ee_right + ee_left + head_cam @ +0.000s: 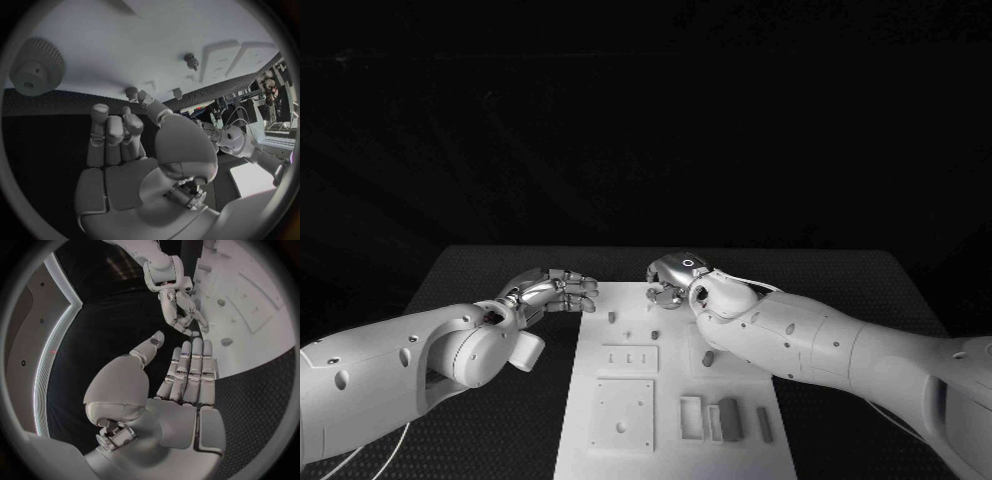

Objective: Assemble the parts on the task board

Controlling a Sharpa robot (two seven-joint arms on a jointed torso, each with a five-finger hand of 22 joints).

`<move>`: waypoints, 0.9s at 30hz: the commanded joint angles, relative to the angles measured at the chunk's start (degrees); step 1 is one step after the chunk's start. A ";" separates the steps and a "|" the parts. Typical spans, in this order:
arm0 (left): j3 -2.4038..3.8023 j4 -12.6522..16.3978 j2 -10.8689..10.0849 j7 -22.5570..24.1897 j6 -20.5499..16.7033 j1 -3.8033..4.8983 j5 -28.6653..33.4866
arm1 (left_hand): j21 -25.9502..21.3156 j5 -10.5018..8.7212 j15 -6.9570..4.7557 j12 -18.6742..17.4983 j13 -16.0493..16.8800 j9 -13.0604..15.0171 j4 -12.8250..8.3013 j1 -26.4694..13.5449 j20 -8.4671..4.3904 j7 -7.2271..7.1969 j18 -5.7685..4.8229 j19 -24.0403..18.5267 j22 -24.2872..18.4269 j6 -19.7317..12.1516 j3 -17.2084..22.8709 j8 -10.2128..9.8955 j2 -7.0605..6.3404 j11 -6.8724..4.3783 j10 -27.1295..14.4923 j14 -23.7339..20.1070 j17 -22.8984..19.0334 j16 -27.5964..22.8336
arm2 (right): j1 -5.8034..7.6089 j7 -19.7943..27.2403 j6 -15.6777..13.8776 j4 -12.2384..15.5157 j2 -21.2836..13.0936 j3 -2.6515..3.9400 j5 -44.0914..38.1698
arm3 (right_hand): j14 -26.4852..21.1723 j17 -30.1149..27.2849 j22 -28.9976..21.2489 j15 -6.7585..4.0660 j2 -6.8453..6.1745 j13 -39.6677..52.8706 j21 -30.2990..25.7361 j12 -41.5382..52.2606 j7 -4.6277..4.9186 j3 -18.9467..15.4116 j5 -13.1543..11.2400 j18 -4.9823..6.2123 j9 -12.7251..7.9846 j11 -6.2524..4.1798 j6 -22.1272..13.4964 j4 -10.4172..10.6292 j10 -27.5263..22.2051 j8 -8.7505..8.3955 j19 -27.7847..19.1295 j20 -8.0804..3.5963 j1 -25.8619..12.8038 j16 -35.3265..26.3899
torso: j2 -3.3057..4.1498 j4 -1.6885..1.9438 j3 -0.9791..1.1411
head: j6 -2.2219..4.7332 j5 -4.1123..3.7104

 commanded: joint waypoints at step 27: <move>0.06 0.52 -2.11 0.42 0.68 0.10 -0.15 | -0.45 0.24 0.10 -0.40 0.11 -0.09 -0.03 -0.60 -0.51 1.13 -0.61 0.04 -0.07 -0.27 -0.26 -0.26 -0.11 0.07 0.28 0.08 0.15 -0.36 | 5.67 1.28 12.39 15.50 -18.13 1.10 9.31 | 0.78 0.67 0.82 0.56 -3.35 -0.39 0.08 0.46 0.28 1.22 0.21 0.83 -0.78 0.60 -0.68 1.56 0.06 -0.82 0.81 -0.15 -2.36 0.70 | 0.08 -1.53 0.63 | 1.47 0.34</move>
